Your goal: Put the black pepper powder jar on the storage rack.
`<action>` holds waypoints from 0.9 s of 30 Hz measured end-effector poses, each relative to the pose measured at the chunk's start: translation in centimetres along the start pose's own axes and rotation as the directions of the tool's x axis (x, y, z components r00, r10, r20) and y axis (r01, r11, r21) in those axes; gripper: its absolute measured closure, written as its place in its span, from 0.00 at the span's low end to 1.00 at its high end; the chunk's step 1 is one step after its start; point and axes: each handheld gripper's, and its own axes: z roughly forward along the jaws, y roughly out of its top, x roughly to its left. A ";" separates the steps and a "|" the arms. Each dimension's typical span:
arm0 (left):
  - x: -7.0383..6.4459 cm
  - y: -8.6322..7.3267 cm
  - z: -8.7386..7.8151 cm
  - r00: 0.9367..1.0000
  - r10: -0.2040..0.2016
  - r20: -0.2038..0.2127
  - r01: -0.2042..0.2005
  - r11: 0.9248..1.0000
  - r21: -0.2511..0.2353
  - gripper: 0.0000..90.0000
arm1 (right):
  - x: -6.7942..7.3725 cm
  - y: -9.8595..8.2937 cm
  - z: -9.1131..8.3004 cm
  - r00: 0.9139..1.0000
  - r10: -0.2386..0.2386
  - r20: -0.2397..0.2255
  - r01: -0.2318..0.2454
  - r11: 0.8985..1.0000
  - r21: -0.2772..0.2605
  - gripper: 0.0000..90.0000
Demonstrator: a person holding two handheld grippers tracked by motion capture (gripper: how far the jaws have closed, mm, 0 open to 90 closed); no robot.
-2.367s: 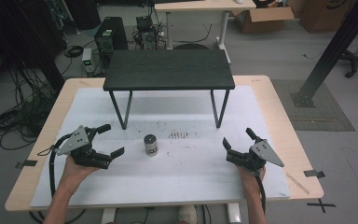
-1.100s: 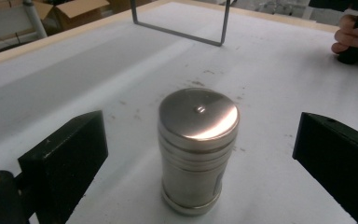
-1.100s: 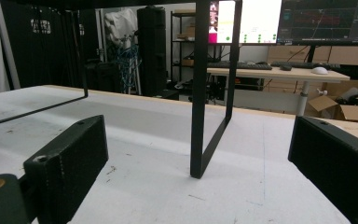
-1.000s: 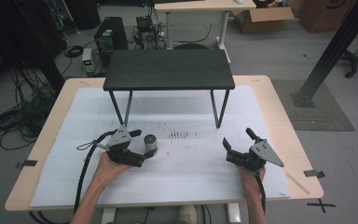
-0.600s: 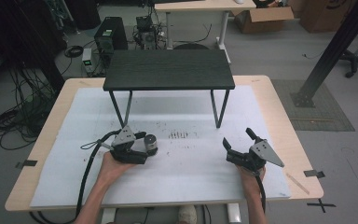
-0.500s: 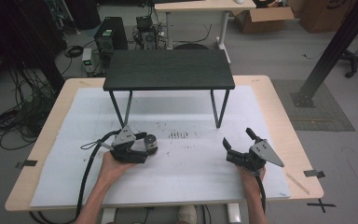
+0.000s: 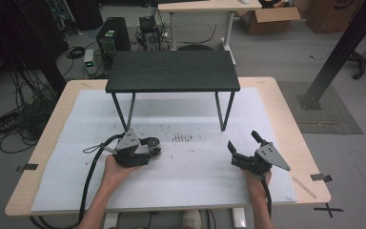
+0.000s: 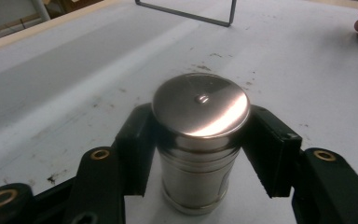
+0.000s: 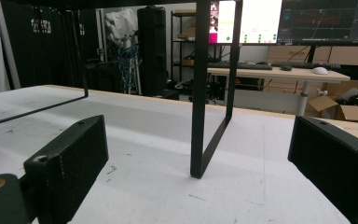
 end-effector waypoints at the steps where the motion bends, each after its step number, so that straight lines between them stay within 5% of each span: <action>1: 0.0 0.0 0.0 1.000 0.000 0.000 0.000 1.000 0.000 0.54 | 0.0 0.0 0.0 1.000 0.000 0.000 0.000 1.000 0.000 0.05; 27: -0.2 0.0 0.1 1.000 0.008 -0.011 -0.008 1.000 -0.001 0.55 | 0.0 0.0 0.0 1.000 -0.001 0.000 0.001 1.000 -0.001 0.05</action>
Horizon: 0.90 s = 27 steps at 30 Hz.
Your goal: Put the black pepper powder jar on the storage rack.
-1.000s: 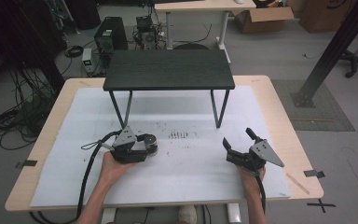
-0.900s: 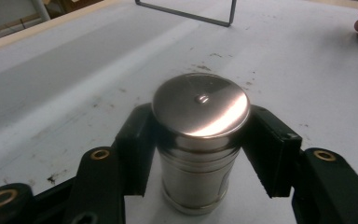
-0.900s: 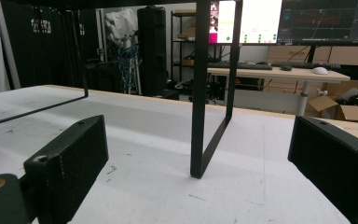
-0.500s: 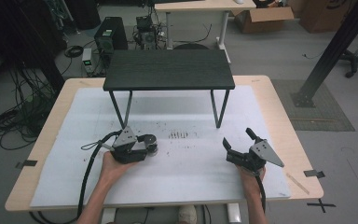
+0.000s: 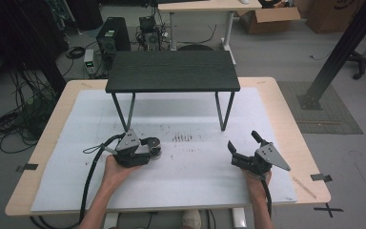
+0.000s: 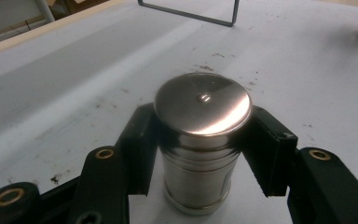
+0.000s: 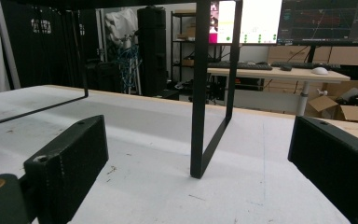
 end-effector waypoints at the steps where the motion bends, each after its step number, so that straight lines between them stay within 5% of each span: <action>1: 0.0 0.0 0.0 1.000 0.001 -0.002 -0.001 1.000 0.000 0.55 | 0.0 0.0 0.0 1.000 0.000 0.000 0.000 1.000 0.000 0.05; 12: -0.3 1.0 -0.6 1.000 0.022 -0.008 -0.022 1.000 -0.009 0.55 | 0.0 0.0 0.0 1.000 0.001 0.000 -0.001 1.000 0.000 0.05; 27: -0.3 5.5 -2.8 0.997 0.056 0.046 -0.056 0.998 -0.009 0.55 | 0.0 0.0 0.0 1.000 0.000 0.000 0.000 1.000 -0.001 0.05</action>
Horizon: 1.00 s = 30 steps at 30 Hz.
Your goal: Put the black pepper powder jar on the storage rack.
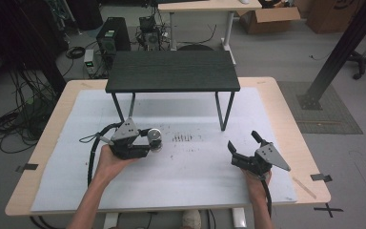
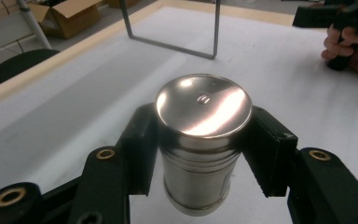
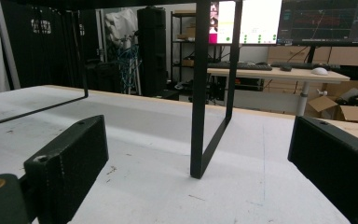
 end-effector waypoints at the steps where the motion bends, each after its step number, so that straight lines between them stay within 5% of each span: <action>1: 0.0 0.8 -0.4 1.000 0.003 0.004 -0.003 1.000 -0.004 0.55 | 0.0 0.0 0.0 1.000 0.000 0.000 0.000 1.000 -0.001 0.05; 30: 1.8 12.6 -3.3 0.998 0.057 0.030 -0.056 0.998 -0.044 0.55 | 0.0 0.0 -0.1 1.000 0.000 -0.001 0.000 1.000 -0.006 0.05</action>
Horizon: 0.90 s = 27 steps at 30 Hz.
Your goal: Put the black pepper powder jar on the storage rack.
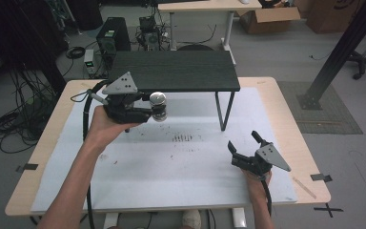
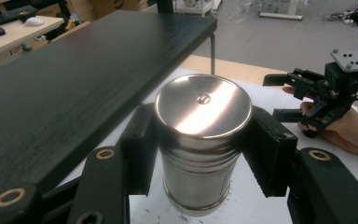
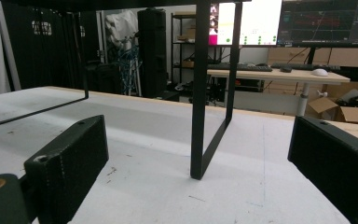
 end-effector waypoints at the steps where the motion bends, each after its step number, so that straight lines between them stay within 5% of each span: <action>1: 0.0 0.0 0.0 1.000 0.000 0.000 0.000 1.000 0.000 0.55 | 0.0 0.0 0.0 1.000 0.000 0.000 0.000 1.000 0.000 0.05; 18: 2.7 4.4 1.2 1.000 -0.002 -0.027 0.002 1.000 0.013 0.55 | 0.0 0.0 0.0 1.000 0.000 0.000 0.000 1.000 -0.003 0.05; 27: 4.5 5.4 2.7 0.997 -0.037 -0.068 0.038 0.999 0.016 0.55 | 0.0 0.0 0.0 1.000 -0.004 -0.004 0.004 1.000 -0.002 0.05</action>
